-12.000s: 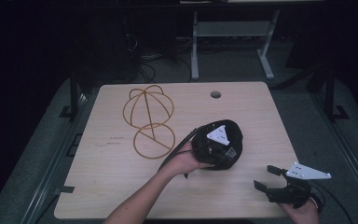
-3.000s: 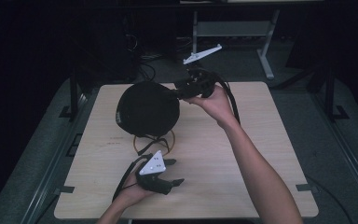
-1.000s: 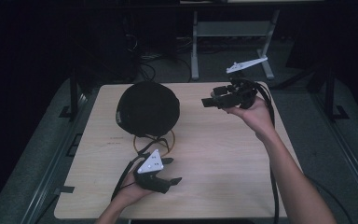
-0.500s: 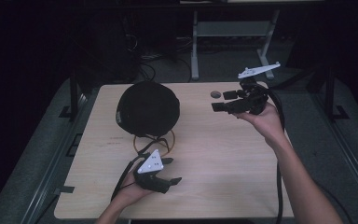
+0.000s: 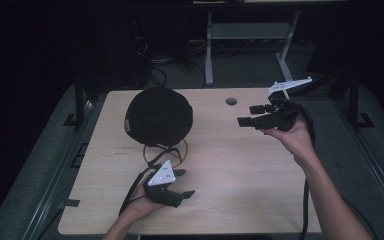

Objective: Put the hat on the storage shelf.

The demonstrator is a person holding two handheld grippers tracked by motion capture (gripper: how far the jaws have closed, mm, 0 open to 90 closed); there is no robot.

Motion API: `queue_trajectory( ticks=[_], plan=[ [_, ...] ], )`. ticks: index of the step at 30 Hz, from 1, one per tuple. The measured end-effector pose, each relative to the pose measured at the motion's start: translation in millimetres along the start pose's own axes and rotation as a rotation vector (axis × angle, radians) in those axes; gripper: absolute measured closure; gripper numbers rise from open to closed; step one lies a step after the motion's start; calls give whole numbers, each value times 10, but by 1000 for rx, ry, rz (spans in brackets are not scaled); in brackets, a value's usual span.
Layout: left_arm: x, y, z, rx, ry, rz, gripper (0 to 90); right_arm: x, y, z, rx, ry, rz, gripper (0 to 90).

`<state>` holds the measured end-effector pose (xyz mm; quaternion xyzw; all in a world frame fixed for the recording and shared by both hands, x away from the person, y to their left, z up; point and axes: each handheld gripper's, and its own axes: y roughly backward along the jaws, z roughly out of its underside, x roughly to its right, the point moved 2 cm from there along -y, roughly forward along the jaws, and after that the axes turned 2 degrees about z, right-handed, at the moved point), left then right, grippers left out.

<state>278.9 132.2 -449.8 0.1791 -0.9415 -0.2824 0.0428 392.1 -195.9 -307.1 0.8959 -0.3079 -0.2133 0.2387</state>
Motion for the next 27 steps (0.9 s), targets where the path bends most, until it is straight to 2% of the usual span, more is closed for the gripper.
queue_trajectory(
  ticks=[27],
  plan=[
    [4,-9,10,-10,5,3,274,156,76,521,-24,-69,6,202]
  ],
)
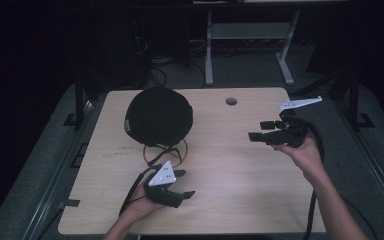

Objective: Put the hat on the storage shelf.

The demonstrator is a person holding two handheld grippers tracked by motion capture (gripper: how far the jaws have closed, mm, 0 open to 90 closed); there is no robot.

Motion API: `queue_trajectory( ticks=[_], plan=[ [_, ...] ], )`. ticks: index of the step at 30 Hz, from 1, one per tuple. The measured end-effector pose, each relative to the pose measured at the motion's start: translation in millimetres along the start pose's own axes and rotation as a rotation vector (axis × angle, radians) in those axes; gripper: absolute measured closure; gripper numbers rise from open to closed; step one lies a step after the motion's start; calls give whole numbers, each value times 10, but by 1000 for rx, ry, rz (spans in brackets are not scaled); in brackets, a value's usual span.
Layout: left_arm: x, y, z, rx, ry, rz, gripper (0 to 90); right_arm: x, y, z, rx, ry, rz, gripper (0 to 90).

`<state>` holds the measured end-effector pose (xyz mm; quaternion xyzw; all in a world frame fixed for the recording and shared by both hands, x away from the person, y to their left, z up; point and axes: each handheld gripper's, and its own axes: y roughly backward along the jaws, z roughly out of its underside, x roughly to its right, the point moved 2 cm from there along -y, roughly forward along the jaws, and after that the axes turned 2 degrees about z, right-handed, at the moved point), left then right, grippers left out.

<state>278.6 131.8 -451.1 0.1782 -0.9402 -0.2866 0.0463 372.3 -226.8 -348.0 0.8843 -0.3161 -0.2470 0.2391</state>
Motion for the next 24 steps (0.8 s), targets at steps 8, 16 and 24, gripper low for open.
queue_trajectory(
  ticks=[8,16,24],
  plan=[
    [3,-13,5,2,2,1,274,46,6,156,-4,-16,1,201],
    [6,-22,11,-3,2,3,274,83,-5,292,-11,-39,-2,198],
    [4,-25,14,-2,4,4,274,112,-10,407,-10,-50,0,197]
  ],
)
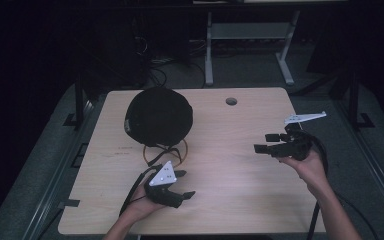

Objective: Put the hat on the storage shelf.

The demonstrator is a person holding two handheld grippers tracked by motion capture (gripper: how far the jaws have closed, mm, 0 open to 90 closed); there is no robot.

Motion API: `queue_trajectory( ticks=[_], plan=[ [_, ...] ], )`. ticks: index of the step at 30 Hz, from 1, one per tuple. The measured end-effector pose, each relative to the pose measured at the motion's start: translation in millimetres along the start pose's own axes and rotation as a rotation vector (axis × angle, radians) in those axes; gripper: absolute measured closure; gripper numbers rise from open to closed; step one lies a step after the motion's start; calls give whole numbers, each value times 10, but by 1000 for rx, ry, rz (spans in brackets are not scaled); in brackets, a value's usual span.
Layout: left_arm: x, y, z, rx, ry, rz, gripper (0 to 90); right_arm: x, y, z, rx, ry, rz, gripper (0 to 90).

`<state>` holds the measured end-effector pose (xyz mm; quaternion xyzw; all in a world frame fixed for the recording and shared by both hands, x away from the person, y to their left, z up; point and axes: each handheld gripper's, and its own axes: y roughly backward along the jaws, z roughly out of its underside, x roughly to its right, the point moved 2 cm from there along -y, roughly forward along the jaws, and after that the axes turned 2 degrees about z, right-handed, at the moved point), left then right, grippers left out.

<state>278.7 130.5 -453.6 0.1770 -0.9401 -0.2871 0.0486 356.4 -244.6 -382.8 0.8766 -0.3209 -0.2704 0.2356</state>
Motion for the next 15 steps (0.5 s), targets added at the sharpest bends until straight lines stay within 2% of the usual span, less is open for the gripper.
queue_trajectory(
  ticks=[15],
  plan=[
    [6,-14,5,-2,-4,1,274,51,-33,241,-17,-27,-2,195]
  ],
)
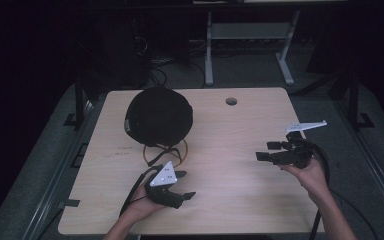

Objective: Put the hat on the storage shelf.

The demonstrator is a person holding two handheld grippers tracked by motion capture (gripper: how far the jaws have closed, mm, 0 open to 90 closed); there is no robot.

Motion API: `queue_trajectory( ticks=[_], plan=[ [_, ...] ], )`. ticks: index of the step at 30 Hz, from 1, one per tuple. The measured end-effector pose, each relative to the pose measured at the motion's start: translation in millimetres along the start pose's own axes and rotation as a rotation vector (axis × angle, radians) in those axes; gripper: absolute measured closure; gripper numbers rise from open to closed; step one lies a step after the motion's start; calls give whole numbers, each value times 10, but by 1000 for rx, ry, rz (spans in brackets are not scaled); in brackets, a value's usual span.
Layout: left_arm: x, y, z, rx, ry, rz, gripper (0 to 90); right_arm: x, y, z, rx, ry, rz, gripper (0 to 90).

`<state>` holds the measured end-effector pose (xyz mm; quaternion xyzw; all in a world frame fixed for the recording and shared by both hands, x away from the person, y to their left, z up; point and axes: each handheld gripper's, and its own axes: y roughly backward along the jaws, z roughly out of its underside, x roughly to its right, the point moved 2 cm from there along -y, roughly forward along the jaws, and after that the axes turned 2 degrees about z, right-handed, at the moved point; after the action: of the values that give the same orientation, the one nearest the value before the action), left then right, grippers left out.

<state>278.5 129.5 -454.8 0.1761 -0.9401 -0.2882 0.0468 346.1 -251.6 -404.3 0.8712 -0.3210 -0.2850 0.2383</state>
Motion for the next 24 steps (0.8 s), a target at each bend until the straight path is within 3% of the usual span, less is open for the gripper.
queue_trajectory(
  ticks=[24],
  plan=[
    [2,-24,16,-19,-2,2,274,-58,80,537,-7,2,17,193]
  ],
)
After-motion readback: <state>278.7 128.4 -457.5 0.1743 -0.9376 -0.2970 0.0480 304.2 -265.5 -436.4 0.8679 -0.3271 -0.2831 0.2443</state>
